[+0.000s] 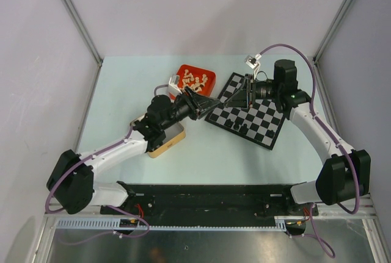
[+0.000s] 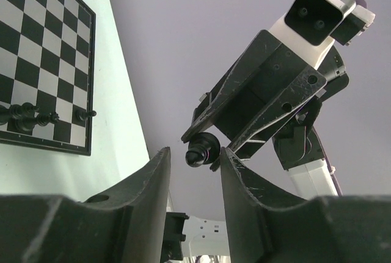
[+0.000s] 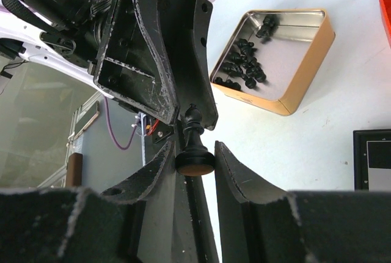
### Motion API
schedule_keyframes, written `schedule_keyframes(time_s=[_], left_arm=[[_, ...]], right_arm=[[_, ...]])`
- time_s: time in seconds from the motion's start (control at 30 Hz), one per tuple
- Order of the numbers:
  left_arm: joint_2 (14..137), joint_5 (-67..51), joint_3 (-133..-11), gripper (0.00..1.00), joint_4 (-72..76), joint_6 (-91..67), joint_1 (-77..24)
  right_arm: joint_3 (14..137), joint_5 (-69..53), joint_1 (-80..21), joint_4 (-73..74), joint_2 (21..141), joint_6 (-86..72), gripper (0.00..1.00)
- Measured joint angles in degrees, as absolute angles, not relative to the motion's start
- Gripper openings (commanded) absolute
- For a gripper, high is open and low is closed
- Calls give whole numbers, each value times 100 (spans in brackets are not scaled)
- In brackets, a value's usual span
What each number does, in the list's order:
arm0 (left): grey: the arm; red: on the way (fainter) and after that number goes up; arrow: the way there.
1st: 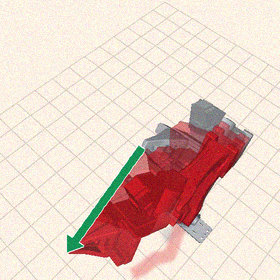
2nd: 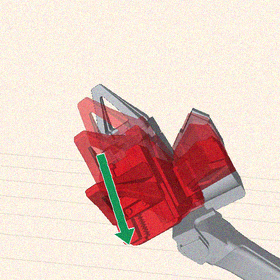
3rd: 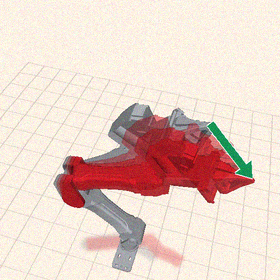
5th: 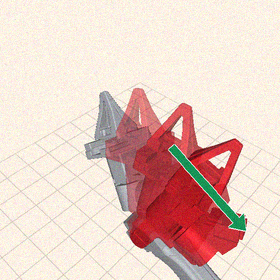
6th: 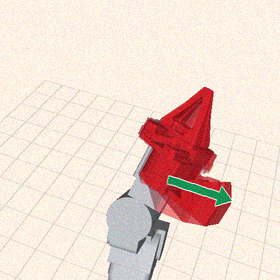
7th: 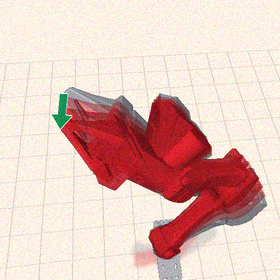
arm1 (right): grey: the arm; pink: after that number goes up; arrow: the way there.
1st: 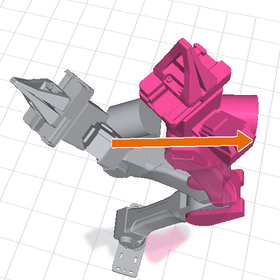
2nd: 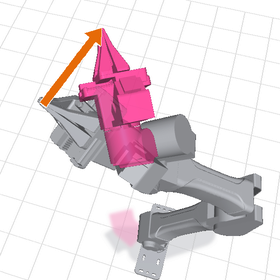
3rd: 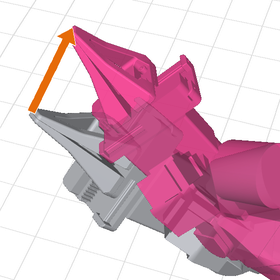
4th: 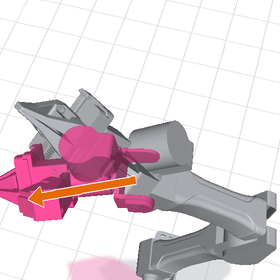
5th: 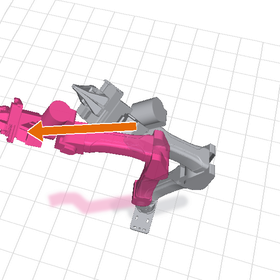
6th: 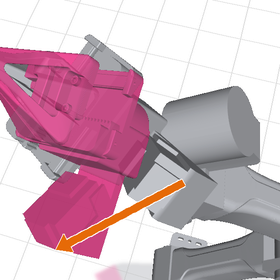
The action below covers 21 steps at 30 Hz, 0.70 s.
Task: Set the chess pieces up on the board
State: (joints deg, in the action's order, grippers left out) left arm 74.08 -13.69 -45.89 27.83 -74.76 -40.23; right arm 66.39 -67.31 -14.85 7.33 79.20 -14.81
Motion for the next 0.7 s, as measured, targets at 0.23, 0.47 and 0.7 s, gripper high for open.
schedule_keyframes(time_s=[0.23,0.47,0.7], left_arm=[[7511,-1387,-4635,30,2783,-7520,-4040],[7559,-1389,-4657,14,2775,-7520,-4038],[7629,-1417,-4746,2,2700,-7502,-4038]], right_arm=[[6608,-6641,-1463,692,7922,-1485,13],[6539,-6641,-1452,692,7922,-1500,15],[6493,-6635,-1439,681,7922,-1498,17]])
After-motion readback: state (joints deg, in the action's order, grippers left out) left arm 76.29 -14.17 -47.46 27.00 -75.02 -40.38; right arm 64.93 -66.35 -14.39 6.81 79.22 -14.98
